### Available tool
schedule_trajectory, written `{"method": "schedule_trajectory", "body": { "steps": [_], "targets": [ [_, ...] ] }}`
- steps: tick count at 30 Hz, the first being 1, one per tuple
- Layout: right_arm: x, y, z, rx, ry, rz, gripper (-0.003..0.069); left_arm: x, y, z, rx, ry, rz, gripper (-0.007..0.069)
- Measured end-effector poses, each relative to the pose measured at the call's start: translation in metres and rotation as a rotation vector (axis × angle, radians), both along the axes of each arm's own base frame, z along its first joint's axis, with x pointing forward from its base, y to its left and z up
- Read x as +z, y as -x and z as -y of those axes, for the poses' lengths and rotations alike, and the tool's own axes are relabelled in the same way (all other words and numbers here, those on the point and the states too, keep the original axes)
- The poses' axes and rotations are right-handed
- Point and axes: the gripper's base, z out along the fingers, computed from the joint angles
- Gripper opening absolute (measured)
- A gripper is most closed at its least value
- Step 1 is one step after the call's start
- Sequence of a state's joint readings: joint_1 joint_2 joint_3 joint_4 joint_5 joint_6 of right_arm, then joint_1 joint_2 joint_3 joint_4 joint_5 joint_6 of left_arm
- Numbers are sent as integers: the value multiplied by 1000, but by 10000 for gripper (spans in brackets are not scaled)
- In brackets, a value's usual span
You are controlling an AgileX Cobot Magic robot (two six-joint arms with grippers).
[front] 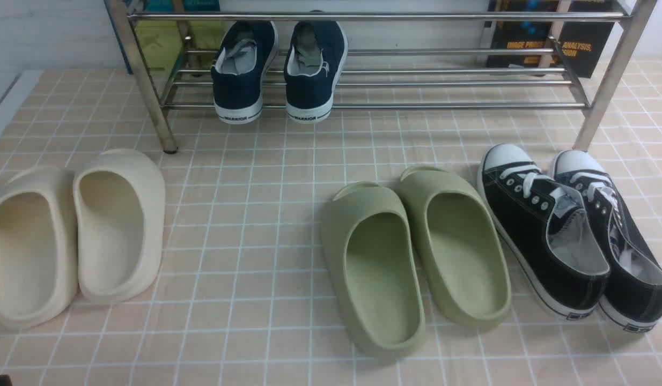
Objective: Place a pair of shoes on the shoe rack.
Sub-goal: Use the right arm to grab the shoe closest to it
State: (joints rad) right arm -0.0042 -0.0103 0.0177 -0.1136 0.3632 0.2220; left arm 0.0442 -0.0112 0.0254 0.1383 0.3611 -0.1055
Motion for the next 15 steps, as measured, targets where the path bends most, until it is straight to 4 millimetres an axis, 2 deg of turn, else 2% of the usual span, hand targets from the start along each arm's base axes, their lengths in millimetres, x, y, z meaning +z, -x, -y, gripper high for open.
{"method": "schedule_trajectory", "body": {
  "steps": [15],
  "targets": [
    [0,0,0,0,0,0,240,0,0,0,0,-1,-1,88]
  ]
}}
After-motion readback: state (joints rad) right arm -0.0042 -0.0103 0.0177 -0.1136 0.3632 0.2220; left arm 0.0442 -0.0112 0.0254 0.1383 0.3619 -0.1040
